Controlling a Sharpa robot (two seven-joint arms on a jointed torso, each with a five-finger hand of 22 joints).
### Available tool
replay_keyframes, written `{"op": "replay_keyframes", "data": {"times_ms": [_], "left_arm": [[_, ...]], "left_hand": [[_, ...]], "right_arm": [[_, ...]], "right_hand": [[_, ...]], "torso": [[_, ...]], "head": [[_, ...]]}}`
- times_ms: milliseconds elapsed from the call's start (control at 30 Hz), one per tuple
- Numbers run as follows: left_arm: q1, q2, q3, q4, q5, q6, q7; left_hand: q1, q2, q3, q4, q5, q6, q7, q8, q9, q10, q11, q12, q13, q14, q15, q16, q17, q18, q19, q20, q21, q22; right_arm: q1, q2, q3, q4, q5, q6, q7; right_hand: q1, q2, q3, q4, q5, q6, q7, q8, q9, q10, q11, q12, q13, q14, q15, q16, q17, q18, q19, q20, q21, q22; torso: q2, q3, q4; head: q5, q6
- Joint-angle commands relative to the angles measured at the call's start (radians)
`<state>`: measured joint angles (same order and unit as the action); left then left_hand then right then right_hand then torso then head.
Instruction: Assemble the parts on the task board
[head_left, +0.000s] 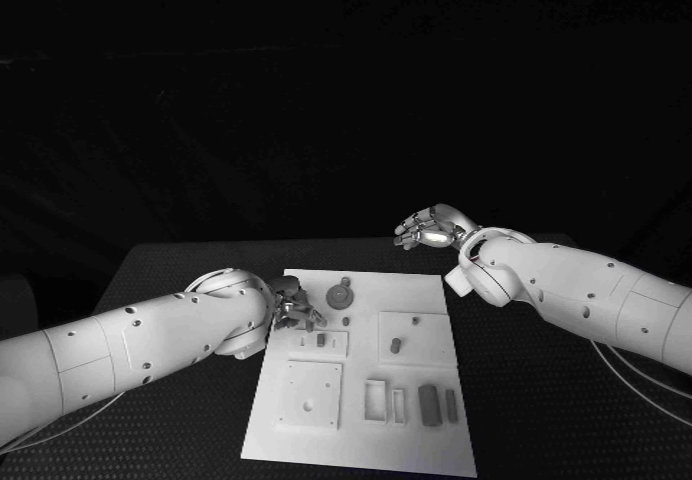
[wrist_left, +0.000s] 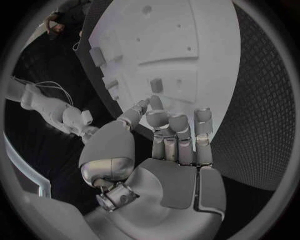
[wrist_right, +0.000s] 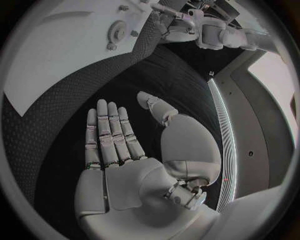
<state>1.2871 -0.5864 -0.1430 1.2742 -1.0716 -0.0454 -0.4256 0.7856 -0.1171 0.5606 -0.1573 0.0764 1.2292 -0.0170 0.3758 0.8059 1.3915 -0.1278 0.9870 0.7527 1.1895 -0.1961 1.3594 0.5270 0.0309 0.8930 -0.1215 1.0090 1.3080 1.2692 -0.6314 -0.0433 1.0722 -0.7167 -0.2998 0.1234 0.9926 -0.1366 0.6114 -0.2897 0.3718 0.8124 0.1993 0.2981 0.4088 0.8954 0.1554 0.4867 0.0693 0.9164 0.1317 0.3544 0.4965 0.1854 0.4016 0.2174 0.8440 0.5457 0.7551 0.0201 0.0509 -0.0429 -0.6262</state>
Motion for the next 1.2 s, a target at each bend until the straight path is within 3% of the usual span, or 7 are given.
{"op": "replay_keyframes", "data": {"times_ms": [33,167,267,467,633,867,1200], "left_arm": [[0.016,-0.007,0.011,-0.022,0.069,-0.007,0.033],[0.046,-0.006,0.014,-0.068,0.116,-0.004,0.041],[0.057,0.0,0.014,-0.11,0.118,0.0,0.044],[0.058,0.031,0.014,-0.193,0.114,-0.009,0.056],[0.057,0.075,0.014,-0.267,0.074,-0.003,0.067],[0.048,0.123,0.012,-0.345,0.034,0.014,0.078],[0.03,0.161,0.009,-0.397,0.006,0.041,0.079]], "left_hand": [[0.004,-0.008,0.003,0.004,0.002,-0.01,0.004,-0.01,-0.005,-0.005,0.005,-0.016,-0.012,-0.008,0.002,-0.014,-0.01,-0.002,-0.006,-0.14,-0.009,0.006],[0.009,-0.026,0.009,0.016,-0.004,-0.035,0.019,-0.04,-0.017,-0.019,0.021,-0.061,-0.04,-0.026,0.016,-0.051,-0.033,-0.009,-0.021,-0.134,-0.032,-0.003],[0.021,-0.035,0.015,0.017,-0.003,-0.145,0.058,-0.11,-0.047,-0.033,0.056,-0.094,-0.058,-0.044,0.03,-0.079,-0.049,-0.016,-0.038,-0.128,-0.052,-0.009],[0.031,-0.045,0.016,0.022,-0.002,-0.19,0.074,-0.14,-0.063,-0.036,0.071,-0.11,-0.066,-0.046,0.04,-0.091,-0.058,-0.02,-0.04,-0.125,-0.062,-0.012],[0.025,-0.059,0.013,0.037,-0.013,-0.202,0.078,-0.146,-0.067,-0.042,0.075,-0.116,-0.067,-0.049,0.044,-0.097,-0.062,-0.022,-0.042,-0.122,-0.068,-0.014],[0.021,-0.079,0.014,0.059,-0.021,-0.22,0.084,-0.156,-0.071,-0.047,0.08,-0.12,-0.067,-0.05,0.048,-0.1,-0.066,-0.023,-0.042,-0.12,-0.074,-0.014],[0.019,-0.101,0.015,0.086,-0.024,-0.239,0.09,-0.165,-0.077,-0.049,0.086,-0.121,-0.065,-0.052,0.053,-0.101,-0.068,-0.022,-0.043,-0.117,-0.078,-0.013]], "right_arm": [[0.0,-0.001,0.0,-0.007,-0.001,0.013,0.008],[0.0,-0.001,0.0,-0.014,0.0,0.012,0.009],[0.0,0.0,0.0,-0.016,0.0,0.011,0.009],[0.0,0.001,0.0,-0.017,0.0,0.011,0.01],[0.0,0.004,0.001,-0.018,0.0,0.011,0.01],[0.0,0.004,0.001,-0.017,0.0,0.01,0.011],[0.0,0.002,0.001,-0.01,0.0,0.009,0.011]], "right_hand": [[0.007,0.001,-0.006,0.002,0.005,-0.006,0.003,0.001,-0.002,0.008,0.003,-0.004,-0.001,0.0,0.007,-0.005,-0.001,-0.017,-0.006,0.0,-0.004,0.002],[0.007,0.001,-0.006,0.002,0.005,-0.005,0.003,0.001,-0.002,0.008,0.003,-0.004,-0.001,0.0,0.006,-0.005,-0.001,-0.017,-0.006,0.0,-0.004,0.002],[0.007,0.001,-0.006,0.002,0.005,-0.005,0.003,0.001,-0.002,0.008,0.003,-0.004,-0.001,0.0,0.006,-0.005,-0.001,-0.017,-0.006,0.0,-0.004,0.002],[0.006,0.001,-0.006,0.002,0.005,-0.005,0.003,0.001,-0.002,0.008,0.003,-0.004,-0.001,0.001,0.006,-0.006,-0.001,-0.017,-0.006,0.0,-0.004,0.002],[0.006,0.001,-0.006,0.002,0.005,-0.005,0.003,0.001,-0.002,0.008,0.003,-0.004,-0.001,0.001,0.006,-0.006,-0.001,-0.017,-0.006,0.0,-0.004,0.002],[0.005,0.001,-0.007,0.003,0.005,-0.006,0.003,0.001,-0.002,0.008,0.003,-0.005,-0.001,0.001,0.006,-0.006,-0.001,-0.017,-0.006,0.0,-0.004,0.002],[0.004,0.001,-0.007,0.003,0.006,-0.006,0.003,0.001,-0.002,0.008,0.003,-0.005,-0.001,0.001,0.006,-0.006,-0.001,-0.017,-0.006,0.0,-0.004,0.002]], "torso": [[0.0,-0.0002,0.0004],[-0.001,0.0001,-0.0006],[0.0,0.0006,-0.0009],[0.003,-0.0023,-0.0014],[0.003,-0.001,-0.0011],[0.007,-0.0006,-0.0089],[0.017,0.0006,-0.019]], "head": [[-0.002,0.004],[0.0,0.005],[0.0,0.005],[-0.001,0.005],[0.0,0.003],[0.001,0.002],[0.004,0.008]]}}
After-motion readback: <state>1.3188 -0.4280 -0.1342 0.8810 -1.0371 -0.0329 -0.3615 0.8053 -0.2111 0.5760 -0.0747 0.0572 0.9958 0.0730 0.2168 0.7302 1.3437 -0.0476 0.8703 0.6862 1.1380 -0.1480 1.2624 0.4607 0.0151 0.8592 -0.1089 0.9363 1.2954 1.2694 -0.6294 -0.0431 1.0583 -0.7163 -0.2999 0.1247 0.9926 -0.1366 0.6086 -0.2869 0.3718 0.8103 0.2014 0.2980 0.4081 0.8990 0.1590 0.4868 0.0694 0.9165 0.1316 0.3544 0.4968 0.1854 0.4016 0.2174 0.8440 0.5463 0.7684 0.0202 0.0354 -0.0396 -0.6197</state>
